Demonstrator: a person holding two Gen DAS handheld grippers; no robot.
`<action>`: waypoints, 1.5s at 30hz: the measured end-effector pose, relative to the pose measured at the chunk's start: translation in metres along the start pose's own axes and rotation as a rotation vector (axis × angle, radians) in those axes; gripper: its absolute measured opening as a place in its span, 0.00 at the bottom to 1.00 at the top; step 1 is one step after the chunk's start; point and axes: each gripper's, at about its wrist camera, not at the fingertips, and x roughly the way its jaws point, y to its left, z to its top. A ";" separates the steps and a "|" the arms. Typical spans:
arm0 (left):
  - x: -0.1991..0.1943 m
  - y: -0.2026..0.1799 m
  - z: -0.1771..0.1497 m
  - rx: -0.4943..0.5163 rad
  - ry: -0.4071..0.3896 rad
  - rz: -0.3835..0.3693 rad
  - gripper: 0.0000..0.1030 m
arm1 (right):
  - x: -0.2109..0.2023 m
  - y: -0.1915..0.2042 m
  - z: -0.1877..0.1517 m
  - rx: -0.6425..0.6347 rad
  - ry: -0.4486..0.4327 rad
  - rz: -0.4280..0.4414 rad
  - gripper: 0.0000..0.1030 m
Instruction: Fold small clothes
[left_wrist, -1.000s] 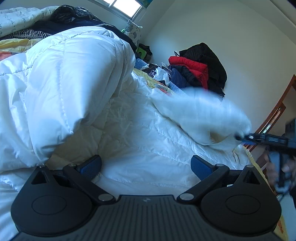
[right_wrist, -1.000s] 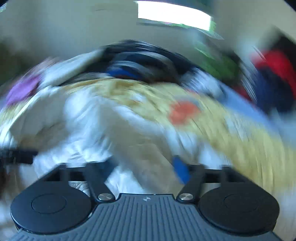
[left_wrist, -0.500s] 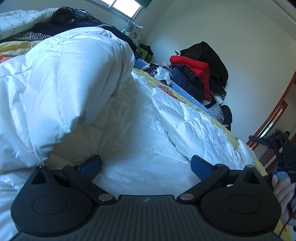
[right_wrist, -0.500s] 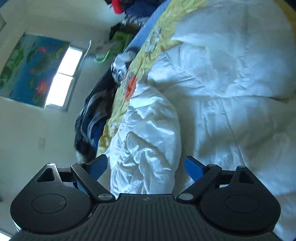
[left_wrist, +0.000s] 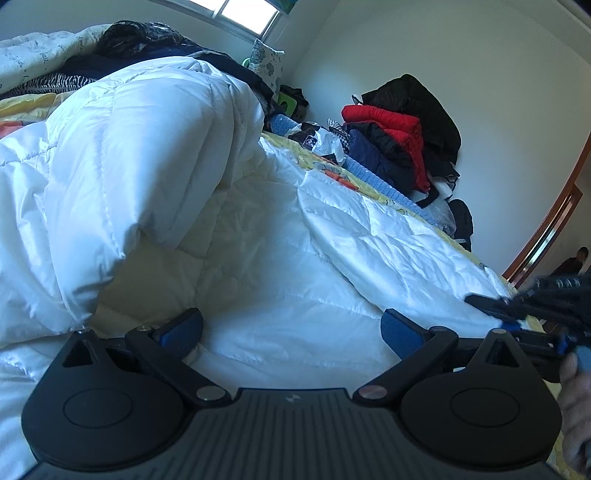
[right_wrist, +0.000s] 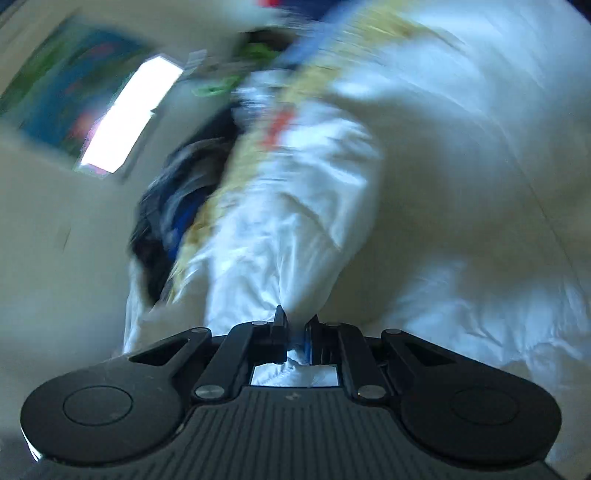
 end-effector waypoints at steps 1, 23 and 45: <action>0.000 0.000 0.000 0.001 0.000 0.002 1.00 | 0.001 -0.002 -0.001 -0.014 0.001 -0.023 0.13; 0.009 -0.012 0.000 0.067 0.017 0.058 1.00 | -0.137 -0.180 0.147 0.276 -0.426 -0.160 0.76; 0.011 -0.015 0.000 0.088 0.024 0.079 1.00 | -0.082 -0.290 0.277 0.424 -0.576 -0.146 0.70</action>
